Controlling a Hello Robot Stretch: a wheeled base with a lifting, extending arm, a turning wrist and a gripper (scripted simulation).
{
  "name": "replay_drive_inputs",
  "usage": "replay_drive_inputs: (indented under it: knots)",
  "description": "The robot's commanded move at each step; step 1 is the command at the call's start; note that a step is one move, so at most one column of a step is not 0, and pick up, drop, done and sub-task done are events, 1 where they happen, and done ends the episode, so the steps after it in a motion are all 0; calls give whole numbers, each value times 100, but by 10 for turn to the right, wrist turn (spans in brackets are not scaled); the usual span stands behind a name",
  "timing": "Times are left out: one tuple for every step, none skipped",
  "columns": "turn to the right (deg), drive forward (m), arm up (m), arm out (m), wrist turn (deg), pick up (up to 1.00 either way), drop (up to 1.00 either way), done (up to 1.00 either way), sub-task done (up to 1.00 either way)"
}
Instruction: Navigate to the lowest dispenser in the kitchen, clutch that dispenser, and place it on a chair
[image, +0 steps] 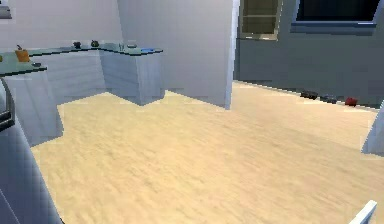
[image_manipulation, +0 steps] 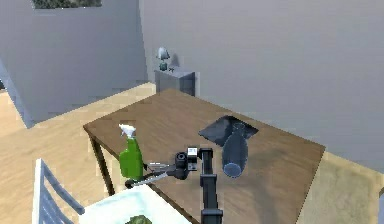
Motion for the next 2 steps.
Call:
replay_drive_inputs:
  knots:
    - [0, 0, -32, 0, 0, 0, 0, 0, 0]
    - [0, 0, 0, 0, 0, 0, 100, 0, 0]
